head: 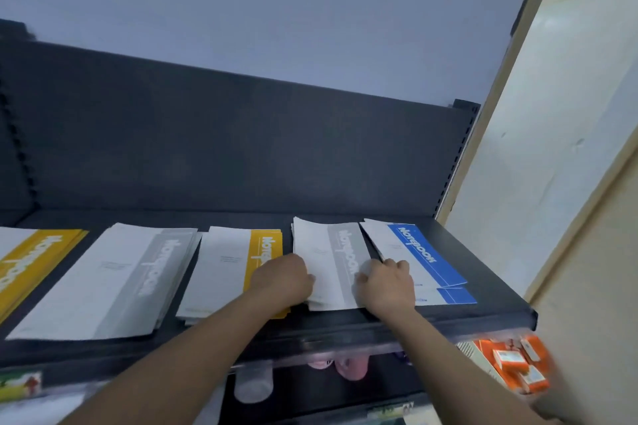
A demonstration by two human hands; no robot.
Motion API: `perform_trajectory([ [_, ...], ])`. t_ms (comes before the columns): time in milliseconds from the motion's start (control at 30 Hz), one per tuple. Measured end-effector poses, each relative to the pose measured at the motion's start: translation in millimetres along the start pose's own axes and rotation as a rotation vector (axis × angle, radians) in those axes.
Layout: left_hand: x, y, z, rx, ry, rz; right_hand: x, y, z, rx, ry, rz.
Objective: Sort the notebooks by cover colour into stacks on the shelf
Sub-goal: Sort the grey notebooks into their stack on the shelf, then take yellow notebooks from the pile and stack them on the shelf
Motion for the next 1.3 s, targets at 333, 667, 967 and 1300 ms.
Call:
perform_trajectory([
  [333,-36,25,10,-0.036,-0.152,-0.278,-12,2,25,-0.171,-0.034,-0.069],
  [667,-78,83,118,-0.200,-0.563,-0.417,4,34,163,-0.593,-0.120,0.010],
  [967,-96,160,235,-0.467,-0.646,-0.346,36,96,288,-0.892,-0.049,0.146],
  [1300,-125,251,365,-0.641,-0.641,-0.355,69,178,437,-1.072,-0.016,0.244],
])
Point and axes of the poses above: each hand's wrist, its own y-axis away from the middle knuckle, its own x-axis out of the palm, z = x × y, the point moved 9 cm from there along -y, towards the middle knuckle, and after that the axes turned 8 degrees about -y, right-handed, at the moved point
